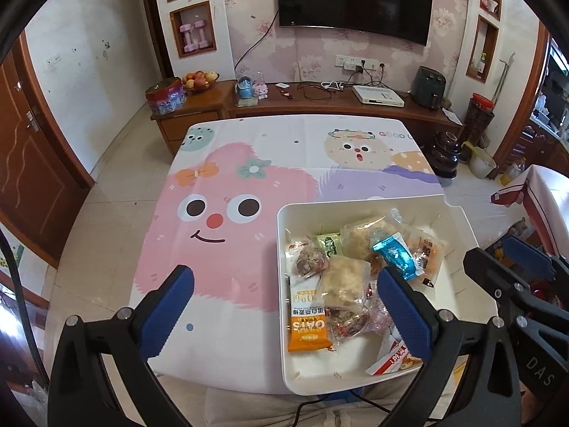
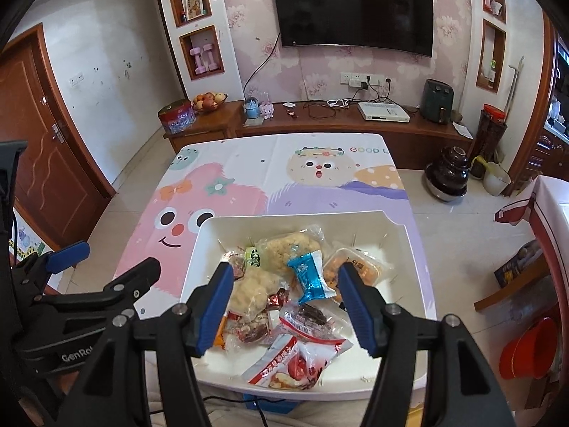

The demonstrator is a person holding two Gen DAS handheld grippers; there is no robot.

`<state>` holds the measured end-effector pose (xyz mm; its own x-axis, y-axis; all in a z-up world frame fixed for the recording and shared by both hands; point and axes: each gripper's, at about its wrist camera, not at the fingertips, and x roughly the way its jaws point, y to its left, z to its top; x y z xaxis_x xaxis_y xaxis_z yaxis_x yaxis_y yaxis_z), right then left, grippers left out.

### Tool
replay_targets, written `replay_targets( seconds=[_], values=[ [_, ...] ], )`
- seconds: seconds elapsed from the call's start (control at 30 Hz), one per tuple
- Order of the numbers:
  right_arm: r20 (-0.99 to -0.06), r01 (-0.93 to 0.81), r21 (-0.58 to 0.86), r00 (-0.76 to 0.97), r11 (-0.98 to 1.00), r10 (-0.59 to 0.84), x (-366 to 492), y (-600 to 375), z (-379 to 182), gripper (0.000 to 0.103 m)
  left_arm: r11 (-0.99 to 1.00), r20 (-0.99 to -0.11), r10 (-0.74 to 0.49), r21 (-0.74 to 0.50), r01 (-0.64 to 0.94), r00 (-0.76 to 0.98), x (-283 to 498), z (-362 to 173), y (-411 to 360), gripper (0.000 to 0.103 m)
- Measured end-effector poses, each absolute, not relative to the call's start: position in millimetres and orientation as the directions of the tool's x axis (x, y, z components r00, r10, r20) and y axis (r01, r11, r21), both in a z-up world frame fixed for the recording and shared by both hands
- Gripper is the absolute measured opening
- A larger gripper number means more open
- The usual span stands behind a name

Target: Organize snacks

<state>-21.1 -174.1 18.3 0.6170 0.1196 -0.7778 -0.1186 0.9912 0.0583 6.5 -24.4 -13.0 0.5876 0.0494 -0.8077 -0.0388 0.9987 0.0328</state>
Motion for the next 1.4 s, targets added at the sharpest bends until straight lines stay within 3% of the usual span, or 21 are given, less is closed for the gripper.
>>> replay_targets(
  seconds=[1.4],
  values=[
    [-0.79,-0.104,0.082,0.6,0.991,0.128,-17.3,-178.1,12.2,0.062,0.999,-0.814,0.048,0.029,-0.042,0.579,5.9,-14.4,-25.7,0.102]
  ],
)
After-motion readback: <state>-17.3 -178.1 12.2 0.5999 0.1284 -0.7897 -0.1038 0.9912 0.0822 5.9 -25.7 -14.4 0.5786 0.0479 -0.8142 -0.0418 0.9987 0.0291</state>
